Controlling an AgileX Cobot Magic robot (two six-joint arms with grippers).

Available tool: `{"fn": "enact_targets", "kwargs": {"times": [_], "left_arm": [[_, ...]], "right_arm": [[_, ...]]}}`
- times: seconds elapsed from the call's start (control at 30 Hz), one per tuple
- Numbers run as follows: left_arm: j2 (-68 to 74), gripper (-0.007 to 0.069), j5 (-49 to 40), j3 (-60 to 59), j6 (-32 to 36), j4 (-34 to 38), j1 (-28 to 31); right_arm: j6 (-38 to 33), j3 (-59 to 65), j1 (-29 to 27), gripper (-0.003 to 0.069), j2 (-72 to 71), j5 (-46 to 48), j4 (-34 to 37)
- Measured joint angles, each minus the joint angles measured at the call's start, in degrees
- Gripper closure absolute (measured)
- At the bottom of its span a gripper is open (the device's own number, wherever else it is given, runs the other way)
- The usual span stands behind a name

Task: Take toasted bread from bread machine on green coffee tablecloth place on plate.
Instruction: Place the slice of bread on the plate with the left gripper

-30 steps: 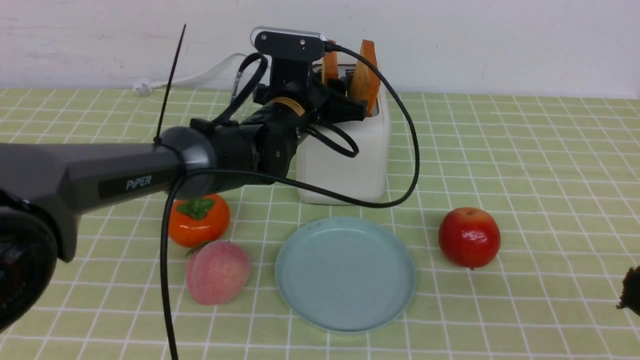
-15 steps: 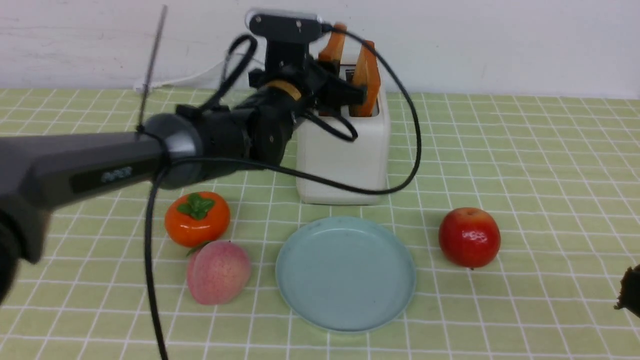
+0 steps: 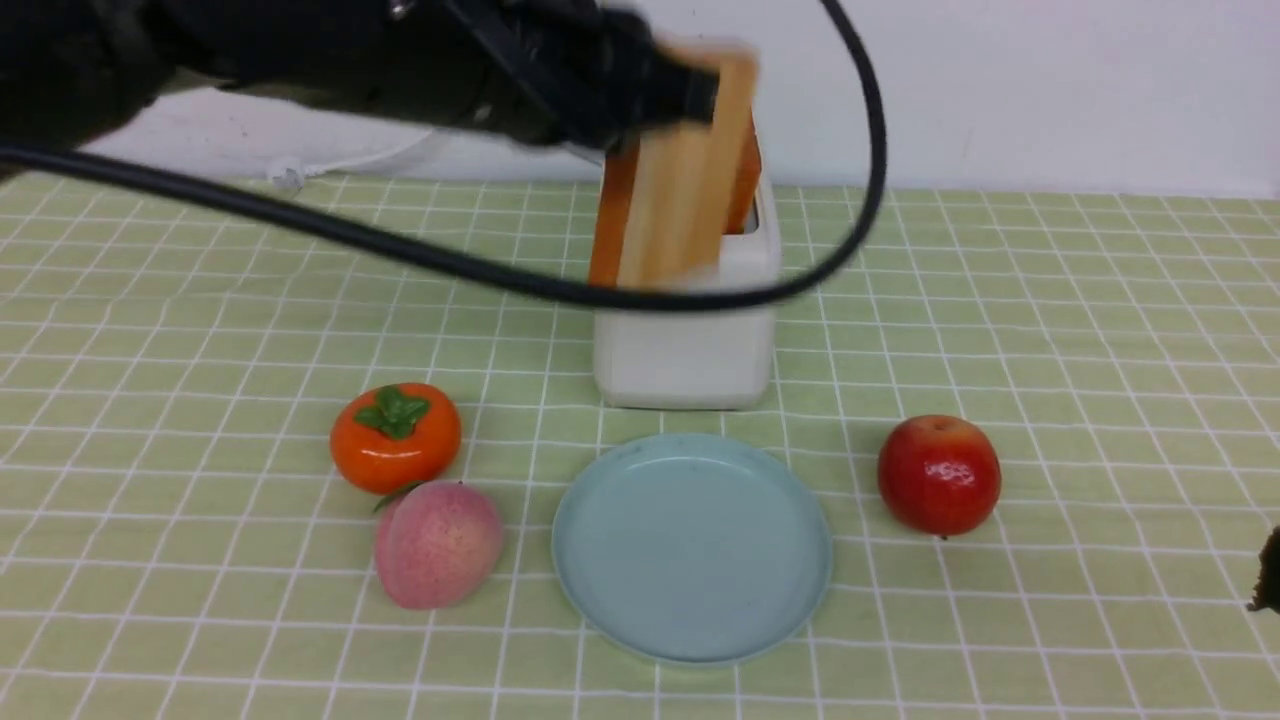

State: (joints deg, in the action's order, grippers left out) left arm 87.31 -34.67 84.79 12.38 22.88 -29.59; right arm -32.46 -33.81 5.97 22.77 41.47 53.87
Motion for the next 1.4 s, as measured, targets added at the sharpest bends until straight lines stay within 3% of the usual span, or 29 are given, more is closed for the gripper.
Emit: {"fn": "enact_targets", "kwargs": {"times": [0.17, 0.4, 0.63, 0.77, 0.97, 1.4], "left_arm": [[0.1, 0.0522, -6.9, -4.8, 0.3, 7.6, 0.0], [5.9, 0.0522, -3.5, -11.3, 2.3, 13.0, 0.0], [13.0, 0.0522, 2.4, -11.7, 10.2, 26.7, 0.0], [15.8, 0.0522, 1.8, -11.7, 12.0, 29.8, 0.0], [18.4, 0.0522, 2.4, -11.6, 12.2, 28.9, 0.2], [17.5, 0.0174, 5.4, -11.6, 11.8, 22.5, 0.2]], "right_arm": [[1.7, -0.2, 0.0, 0.0626, 0.0, 1.9, -1.4], [2.8, -0.2, 0.0, 0.0626, 0.0, 3.2, -1.6], [2.9, -0.2, 0.0, 0.0626, 0.0, 3.8, -1.6], [3.0, -0.2, 0.0, 0.0626, 0.0, 4.2, -1.6], [3.0, -0.2, 0.0, 0.0626, 0.0, 4.4, -1.6], [3.0, -0.2, 0.0, 0.062, 0.0, 5.4, -1.6]]}}
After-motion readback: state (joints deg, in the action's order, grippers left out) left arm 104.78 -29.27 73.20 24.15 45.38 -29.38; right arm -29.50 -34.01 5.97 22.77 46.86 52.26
